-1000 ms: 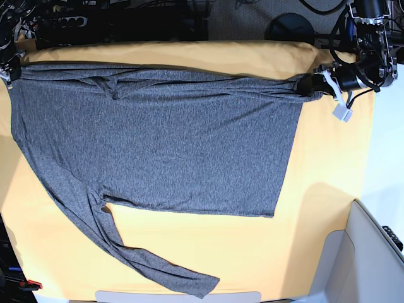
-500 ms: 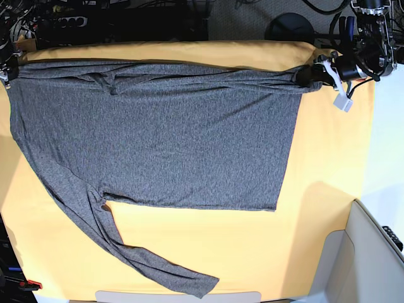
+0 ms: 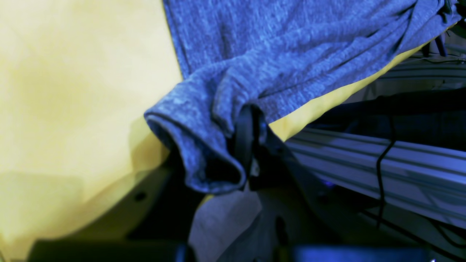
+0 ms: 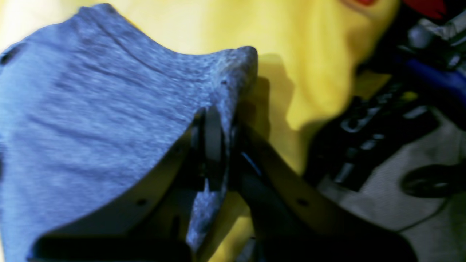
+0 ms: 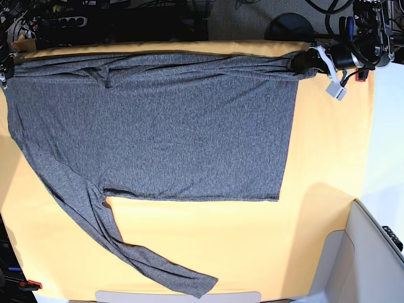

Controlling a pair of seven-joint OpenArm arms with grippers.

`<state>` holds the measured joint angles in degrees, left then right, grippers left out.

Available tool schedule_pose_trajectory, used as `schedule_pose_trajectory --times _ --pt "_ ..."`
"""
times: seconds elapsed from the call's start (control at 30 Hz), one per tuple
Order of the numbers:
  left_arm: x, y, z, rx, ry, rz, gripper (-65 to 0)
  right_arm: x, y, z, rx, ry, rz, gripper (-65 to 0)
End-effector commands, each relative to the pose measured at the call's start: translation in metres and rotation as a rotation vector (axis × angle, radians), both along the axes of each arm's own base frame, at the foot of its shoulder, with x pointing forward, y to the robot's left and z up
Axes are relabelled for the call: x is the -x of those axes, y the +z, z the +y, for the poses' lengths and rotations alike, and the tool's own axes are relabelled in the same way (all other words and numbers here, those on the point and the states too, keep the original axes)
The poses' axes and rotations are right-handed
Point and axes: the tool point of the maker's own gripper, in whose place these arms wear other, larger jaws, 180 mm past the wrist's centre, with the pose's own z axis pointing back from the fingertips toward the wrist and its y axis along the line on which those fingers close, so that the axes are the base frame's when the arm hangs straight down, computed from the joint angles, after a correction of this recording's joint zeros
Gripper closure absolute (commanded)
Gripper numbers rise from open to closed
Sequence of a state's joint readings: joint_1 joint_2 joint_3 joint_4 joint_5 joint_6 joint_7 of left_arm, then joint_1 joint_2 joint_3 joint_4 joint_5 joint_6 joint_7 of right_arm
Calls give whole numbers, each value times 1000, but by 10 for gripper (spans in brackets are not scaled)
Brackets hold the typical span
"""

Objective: Fold the T-shirt properly
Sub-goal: 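Pull the shoulder edge back toward the arms with both grippers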

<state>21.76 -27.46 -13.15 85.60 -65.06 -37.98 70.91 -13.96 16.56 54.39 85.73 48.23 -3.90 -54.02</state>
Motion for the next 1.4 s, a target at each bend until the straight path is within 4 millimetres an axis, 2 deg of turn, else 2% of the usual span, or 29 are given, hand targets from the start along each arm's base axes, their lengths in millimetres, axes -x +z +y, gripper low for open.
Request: schedule_pose_trajectory --times 0.0,0.1,0.17,0.3,0.37,0.5,0.6,0.77,1.0,1.17,1.37 --pt "37 -20 19 -133 -77 159 -6 -3 14 -13 66 -10 -17 -2" --pt "37 -20 18 -132 -78 160 -11 0 8 -9 59 -15 -6 -2" --pt "37 -20 19 -133 -79 160 -45 1 8 -9 59 -14 -5 -12" --pt "37 -20 19 -134 -76 161 -162 1 7 -9 55 -15 -6 -121" --pt "37 -20 19 -134 -76 161 -200 1 7 -9 55 -15 -6 -168" --pt "36 -20 20 -137 -77 160 -204 1 7 -9 55 -15 -6 -239" --pt "36 -20 21 -138 -78 160 -204 0 9 -10 59 -15 -8 -267" --pt "34 -18 24 -143 -70 154 -204 1 13 -14 69 -20 -12 -271" --pt "26 -9 47 -174 0 122 -214 -3 23 -22 98 -11 -15 -271" --pt "25 -9 47 -174 2 120 -269 -3 23 -22 98 -11 -15 -271" --pt "22 -6 54 -183 25 108 -269 2 28 -29 108 -35 -23 -271"
